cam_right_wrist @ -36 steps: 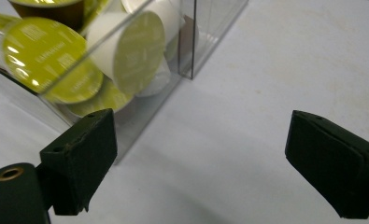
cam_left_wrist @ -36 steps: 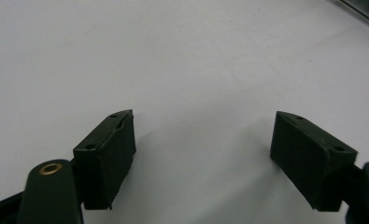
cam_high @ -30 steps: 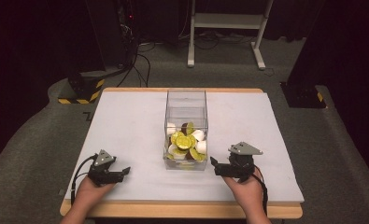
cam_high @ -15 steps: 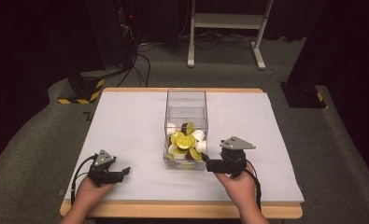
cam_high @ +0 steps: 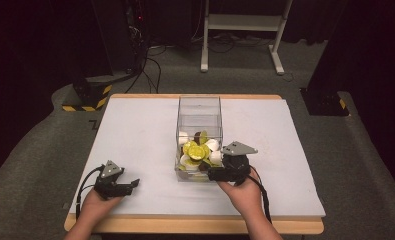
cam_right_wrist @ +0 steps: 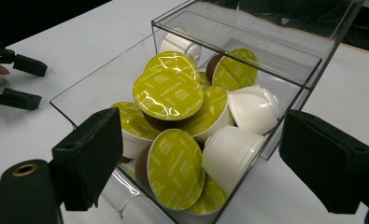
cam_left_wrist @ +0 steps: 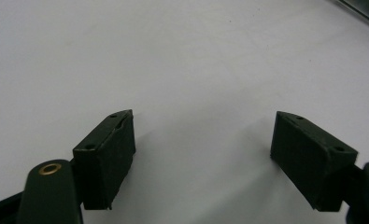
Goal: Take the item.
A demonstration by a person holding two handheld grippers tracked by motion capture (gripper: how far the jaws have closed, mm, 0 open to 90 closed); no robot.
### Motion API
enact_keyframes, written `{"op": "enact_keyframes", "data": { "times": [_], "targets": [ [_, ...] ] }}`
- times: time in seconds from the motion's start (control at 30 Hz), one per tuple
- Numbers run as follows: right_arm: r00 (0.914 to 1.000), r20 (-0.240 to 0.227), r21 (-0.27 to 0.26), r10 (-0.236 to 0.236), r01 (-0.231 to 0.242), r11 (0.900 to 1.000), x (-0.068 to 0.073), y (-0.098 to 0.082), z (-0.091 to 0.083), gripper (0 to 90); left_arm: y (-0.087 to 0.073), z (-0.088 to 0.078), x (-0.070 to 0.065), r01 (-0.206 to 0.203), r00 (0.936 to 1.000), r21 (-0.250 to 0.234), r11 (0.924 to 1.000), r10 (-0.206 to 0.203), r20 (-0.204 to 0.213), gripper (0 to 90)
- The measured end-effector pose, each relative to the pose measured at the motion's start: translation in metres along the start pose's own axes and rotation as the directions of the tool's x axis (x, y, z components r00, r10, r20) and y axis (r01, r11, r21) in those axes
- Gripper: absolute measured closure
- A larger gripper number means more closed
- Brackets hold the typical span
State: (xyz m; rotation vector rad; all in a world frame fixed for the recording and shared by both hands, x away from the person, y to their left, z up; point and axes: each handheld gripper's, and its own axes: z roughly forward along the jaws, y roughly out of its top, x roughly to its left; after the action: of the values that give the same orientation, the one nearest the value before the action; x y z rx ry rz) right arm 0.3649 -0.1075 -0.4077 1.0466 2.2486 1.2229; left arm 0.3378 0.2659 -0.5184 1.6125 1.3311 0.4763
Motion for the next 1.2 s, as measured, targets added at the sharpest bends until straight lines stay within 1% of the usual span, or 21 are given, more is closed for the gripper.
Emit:
{"op": "enact_keyframes", "data": {
  "times": [0.17,0.4,0.87,1.2],
  "targets": [
    [1.0000,-0.003,0.004,-0.006,0.006,1.000,0.002,0.002,0.005,14.4,0.000,0.000,0.000,0.000,1.0000,-0.001,1.0000,0.000,0.000,22.1],
    [0.9996,-0.012,0.004,-0.024,0.024,1.000,0.006,0.005,0.013,18.3,0.000,0.000,0.000,-0.001,1.0000,0.000,1.0000,0.001,0.000,22.2],
    [0.9979,-0.049,0.019,-0.042,0.043,0.999,0.010,0.015,0.033,24.9,0.000,0.000,0.000,-0.001,1.0000,0.000,1.0000,0.001,0.000,22.2],
    [0.9979,-0.055,0.046,-0.035,0.037,0.998,0.010,0.026,0.043,24.9,0.000,0.000,0.000,-0.001,1.0000,-0.001,1.0000,0.001,0.000,22.2]
  ]
}}
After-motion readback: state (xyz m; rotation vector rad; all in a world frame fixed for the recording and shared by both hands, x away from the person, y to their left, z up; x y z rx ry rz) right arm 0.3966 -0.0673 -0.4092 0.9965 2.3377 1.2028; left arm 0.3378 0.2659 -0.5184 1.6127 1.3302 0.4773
